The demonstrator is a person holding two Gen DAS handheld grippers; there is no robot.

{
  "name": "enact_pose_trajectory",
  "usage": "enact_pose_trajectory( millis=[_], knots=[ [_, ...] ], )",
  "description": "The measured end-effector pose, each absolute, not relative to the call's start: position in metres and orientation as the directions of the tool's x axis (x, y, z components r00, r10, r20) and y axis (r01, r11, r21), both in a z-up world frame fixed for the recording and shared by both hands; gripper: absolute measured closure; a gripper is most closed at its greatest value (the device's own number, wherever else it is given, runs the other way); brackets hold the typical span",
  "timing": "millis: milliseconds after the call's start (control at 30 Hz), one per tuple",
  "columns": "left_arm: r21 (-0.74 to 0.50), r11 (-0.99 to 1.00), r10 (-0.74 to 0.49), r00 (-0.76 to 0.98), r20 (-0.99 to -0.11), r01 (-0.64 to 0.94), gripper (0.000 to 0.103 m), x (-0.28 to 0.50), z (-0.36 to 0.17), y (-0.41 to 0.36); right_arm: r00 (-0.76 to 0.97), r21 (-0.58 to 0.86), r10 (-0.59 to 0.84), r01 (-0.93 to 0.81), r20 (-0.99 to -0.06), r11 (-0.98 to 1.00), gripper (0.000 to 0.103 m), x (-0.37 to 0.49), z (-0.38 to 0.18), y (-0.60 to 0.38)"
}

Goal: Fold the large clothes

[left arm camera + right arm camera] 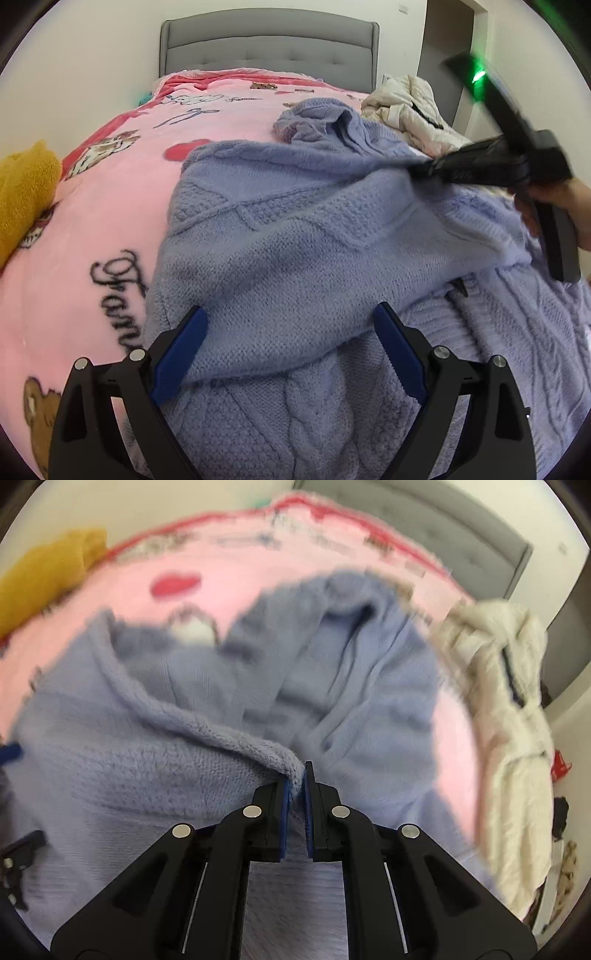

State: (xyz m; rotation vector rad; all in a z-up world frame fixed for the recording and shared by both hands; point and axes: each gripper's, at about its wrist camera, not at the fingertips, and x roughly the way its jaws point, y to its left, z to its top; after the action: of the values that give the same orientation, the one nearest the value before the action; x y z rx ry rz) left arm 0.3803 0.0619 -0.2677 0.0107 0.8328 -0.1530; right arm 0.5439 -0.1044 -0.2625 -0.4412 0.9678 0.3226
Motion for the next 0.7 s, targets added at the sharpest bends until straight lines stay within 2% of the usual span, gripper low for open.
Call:
enact_pose_trajectory(
  millis=[100,200,233,267,300,333,367,433,533,633,700],
  knots=[
    [-0.046,0.989,-0.128,0.659,-0.741,0.141,0.013,0.381,-0.268,0.062,0.523,-0.222,0.027,-0.408,-0.852,0.886,0.095,0.542,-0.286,-0.098],
    [-0.022,0.988,-0.118,0.653,-0.749,0.153,0.013,0.381,-0.268,0.06,0.542,-0.214,0.027,-0.377,-0.84,0.901,0.09,0.537,-0.283,-0.101],
    [-0.017,0.987,-0.117,0.652,-0.749,0.158,0.013,0.382,-0.267,0.06,0.549,-0.21,0.03,-0.37,-0.836,0.905,0.079,0.534,-0.278,-0.104],
    [-0.022,0.987,-0.123,0.652,-0.748,0.161,0.013,0.381,-0.266,0.062,0.566,-0.212,0.028,-0.354,-0.824,0.911,0.045,0.529,-0.271,-0.108],
    [-0.033,0.986,-0.132,0.654,-0.744,0.162,0.013,0.38,-0.264,0.064,0.597,-0.201,0.043,-0.336,-0.801,0.92,0.028,0.518,-0.259,-0.116],
    [-0.053,0.985,-0.149,0.662,-0.734,0.162,0.013,0.377,-0.261,0.068,0.642,-0.189,0.067,-0.322,-0.764,0.927,0.024,0.505,-0.246,-0.126],
    [-0.073,0.984,-0.164,0.671,-0.723,0.161,0.013,0.374,-0.257,0.07,0.668,-0.173,0.091,-0.318,-0.739,0.932,0.027,0.494,-0.236,-0.136],
    [-0.109,0.984,-0.179,0.695,-0.696,0.144,0.013,0.367,-0.246,0.075,0.708,-0.073,0.156,-0.282,-0.689,0.957,0.027,0.464,-0.214,-0.169],
    [-0.114,0.985,-0.174,0.722,-0.67,0.132,0.013,0.354,-0.23,0.071,0.774,0.064,0.126,-0.11,-0.62,0.992,0.022,0.407,-0.195,-0.239],
    [-0.111,0.983,-0.185,0.724,-0.664,0.149,0.013,0.336,-0.22,0.053,0.8,0.175,0.021,0.105,-0.6,0.979,0.017,0.343,-0.194,-0.324],
    [-0.086,0.983,-0.179,0.73,-0.659,0.164,0.011,0.321,-0.215,0.037,0.789,0.184,-0.122,0.286,-0.602,0.94,0.015,0.299,-0.197,-0.385]
  ],
)
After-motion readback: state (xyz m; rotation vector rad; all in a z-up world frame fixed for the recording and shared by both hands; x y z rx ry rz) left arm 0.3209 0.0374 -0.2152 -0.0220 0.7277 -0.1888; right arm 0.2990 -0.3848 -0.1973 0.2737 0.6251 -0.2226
